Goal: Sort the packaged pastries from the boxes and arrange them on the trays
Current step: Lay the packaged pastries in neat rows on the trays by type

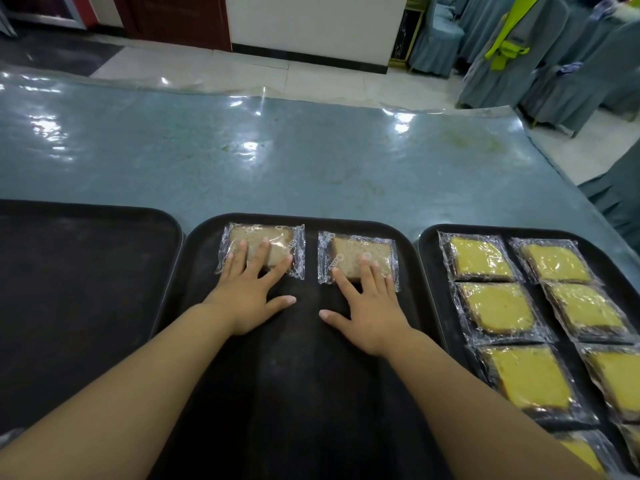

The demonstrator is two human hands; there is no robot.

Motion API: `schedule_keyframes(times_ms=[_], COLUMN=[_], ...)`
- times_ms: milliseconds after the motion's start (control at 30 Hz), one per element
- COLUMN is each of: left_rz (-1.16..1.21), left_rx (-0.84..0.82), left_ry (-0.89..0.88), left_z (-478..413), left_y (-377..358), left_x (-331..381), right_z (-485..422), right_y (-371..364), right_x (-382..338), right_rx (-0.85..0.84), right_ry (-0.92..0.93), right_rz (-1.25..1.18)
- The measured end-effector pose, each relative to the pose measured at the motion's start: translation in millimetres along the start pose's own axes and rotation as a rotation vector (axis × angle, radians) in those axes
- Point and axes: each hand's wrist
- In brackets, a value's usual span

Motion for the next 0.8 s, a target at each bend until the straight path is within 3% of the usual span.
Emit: schedule_keyframes(times_ms=[200, 333, 633, 800], left_rz=[-0.001, 0.087, 0.378, 0.433], left_rx=[0.038, 0.109, 0.163, 0.208], left_ry=[0.011, 0.016, -0.025, -0.03], left_z=[14.3, 43.6, 157.9, 217.9], left_y=[9.3, 15.3, 15.7, 3.6], left_x=[5.4, 11.9, 41.4, 69.4], right_z=[4.1, 27.5, 126.8, 187.1], right_y=[9.4, 15.3, -4.1, -23.3], right_x=[2.0, -0.1, -14.6, -25.0], right_rx=[0.006, 0.1, 0.256, 0.229], right_ry=[0.026, 0.063, 0.128, 0.134], right_rz=[-0.055, -0.093, -0.425, -0.517])
Point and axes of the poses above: each hand's wrist, its own z-axis away from the middle knuckle, its own y-axis out of the back of the hand, x = y × z, and after that the axes turned 11 degrees about -z, right-handed
